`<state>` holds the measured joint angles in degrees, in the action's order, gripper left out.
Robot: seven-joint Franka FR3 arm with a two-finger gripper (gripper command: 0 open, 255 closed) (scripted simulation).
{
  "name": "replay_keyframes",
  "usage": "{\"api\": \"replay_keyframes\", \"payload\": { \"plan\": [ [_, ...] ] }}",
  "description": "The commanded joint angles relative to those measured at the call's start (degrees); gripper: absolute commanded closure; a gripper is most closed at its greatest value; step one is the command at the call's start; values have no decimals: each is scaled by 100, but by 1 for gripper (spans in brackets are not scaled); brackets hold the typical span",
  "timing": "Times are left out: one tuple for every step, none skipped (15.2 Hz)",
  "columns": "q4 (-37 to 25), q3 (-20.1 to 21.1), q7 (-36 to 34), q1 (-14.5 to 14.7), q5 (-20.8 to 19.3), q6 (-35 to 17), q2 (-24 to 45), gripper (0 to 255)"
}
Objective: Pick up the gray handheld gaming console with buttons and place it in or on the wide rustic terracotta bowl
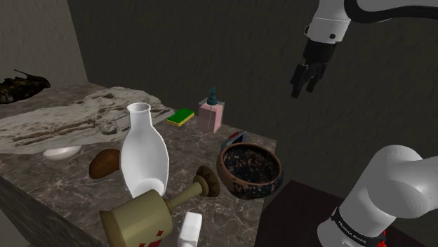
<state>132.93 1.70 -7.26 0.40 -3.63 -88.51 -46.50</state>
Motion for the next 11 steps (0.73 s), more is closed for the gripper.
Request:
{"api": "replay_keyframes", "payload": {
  "plan": [
    [0, 0, 0, 0, 0, 0, 0, 0],
    [123, 162, -427, -73, 131, -81, -21, 0],
    [233, 331, -849, -152, 269, -168, -27, 0],
    [331, 502, -1271, -230, 408, -260, -18, 0],
    [415, 675, -1692, -304, 548, -359, 6, 0],
    [487, 847, -2113, -377, 686, -464, 46, 0],
    [545, 1025, -2529, -456, 826, -575, 101, 0],
    [590, 1201, -2946, -533, 960, -692, 172, 0],
    [623, 1378, -3360, -613, 1091, -815, 257, 0],
    [643, 1554, -3774, -695, 1215, -944, 358, 0],
    [650, 1734, -4184, -784, 1334, -1077, 472, 0]
  ]
}}
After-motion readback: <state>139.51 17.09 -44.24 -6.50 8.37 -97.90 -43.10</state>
